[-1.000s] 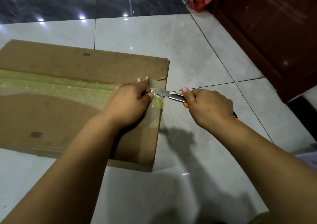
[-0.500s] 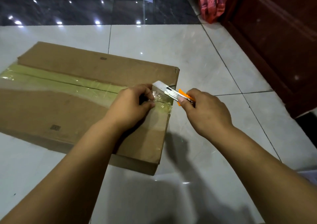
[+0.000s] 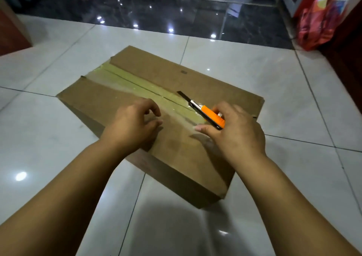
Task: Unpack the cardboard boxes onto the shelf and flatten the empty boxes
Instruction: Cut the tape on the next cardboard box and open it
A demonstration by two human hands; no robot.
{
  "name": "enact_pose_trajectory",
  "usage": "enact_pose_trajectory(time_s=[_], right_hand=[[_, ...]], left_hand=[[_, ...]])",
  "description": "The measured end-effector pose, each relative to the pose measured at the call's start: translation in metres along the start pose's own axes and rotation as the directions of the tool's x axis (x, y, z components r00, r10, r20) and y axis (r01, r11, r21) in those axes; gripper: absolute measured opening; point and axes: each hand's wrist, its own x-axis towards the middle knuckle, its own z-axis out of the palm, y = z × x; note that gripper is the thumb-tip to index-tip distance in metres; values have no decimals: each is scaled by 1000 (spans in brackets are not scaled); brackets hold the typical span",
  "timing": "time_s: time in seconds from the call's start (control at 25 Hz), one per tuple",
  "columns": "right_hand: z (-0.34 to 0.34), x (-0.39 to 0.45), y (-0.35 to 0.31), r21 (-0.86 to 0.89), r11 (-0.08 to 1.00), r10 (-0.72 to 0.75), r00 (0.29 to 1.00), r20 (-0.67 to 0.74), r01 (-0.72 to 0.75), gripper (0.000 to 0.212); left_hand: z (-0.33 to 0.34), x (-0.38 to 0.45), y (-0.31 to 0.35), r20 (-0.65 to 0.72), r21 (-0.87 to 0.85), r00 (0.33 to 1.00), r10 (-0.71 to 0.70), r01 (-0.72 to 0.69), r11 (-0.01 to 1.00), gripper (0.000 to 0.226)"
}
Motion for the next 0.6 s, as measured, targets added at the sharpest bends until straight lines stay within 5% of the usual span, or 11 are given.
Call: enact_pose_trajectory(time_s=[0.24, 0.6], right_hand=[[30, 6, -58, -99, 992, -76, 996, 40, 80, 51], [64, -4, -114, -186, 981, -7, 975, 223, 49, 77]], left_hand=[[-29, -6, -59, -78, 89, 992, -98, 104, 991, 22], [-30, 13, -116, -98, 172, 995, -6, 23, 985, 46]])
